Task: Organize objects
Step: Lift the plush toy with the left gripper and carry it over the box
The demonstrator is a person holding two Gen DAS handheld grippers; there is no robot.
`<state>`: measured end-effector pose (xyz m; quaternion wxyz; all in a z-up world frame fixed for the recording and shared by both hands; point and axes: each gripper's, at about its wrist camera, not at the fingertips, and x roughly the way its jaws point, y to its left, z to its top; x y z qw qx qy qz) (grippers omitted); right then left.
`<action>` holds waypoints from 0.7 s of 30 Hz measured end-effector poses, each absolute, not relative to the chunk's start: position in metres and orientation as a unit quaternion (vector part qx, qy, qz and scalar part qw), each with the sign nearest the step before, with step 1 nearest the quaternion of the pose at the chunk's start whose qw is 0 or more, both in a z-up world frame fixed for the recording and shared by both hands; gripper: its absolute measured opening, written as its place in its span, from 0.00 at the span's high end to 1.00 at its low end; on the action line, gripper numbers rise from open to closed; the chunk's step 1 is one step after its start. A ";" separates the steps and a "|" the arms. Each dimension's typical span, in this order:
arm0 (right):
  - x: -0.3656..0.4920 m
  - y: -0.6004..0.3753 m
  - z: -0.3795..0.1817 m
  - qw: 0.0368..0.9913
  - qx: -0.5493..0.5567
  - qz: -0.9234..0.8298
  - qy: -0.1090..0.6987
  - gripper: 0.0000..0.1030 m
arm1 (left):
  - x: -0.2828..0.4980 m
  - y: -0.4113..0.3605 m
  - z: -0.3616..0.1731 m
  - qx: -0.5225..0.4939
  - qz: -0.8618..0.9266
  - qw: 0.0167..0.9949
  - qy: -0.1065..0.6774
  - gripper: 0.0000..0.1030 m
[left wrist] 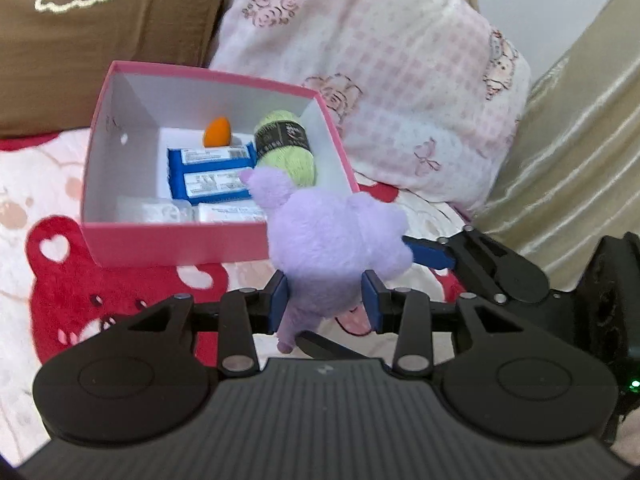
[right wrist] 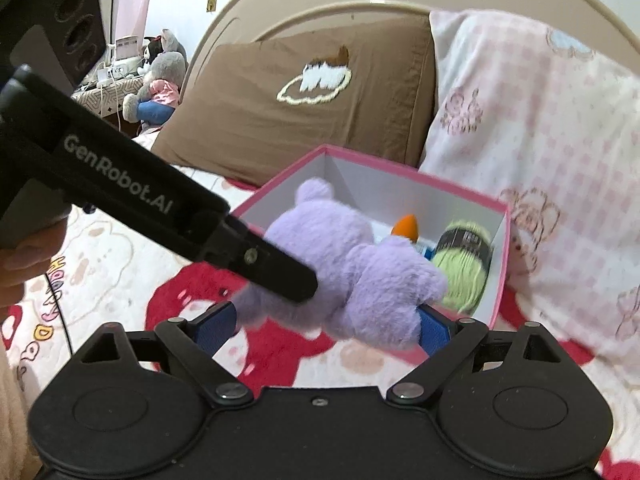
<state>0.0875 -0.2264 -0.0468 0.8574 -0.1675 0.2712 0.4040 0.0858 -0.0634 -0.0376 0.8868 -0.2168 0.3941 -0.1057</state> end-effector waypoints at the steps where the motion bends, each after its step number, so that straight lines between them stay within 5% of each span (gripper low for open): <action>1: 0.091 -0.224 -0.042 0.856 -0.169 0.408 0.269 0.08 | 0.088 -0.063 -0.033 -0.208 -0.100 0.891 0.392 0.64; 11: 0.127 -0.211 0.000 0.850 -0.179 0.433 0.239 0.08 | 0.129 -0.051 0.008 -0.197 -0.077 0.891 0.402 0.64; 21: 0.186 -0.197 0.003 0.855 -0.168 0.418 0.258 0.08 | 0.181 -0.038 -0.014 -0.241 -0.062 0.884 0.397 0.63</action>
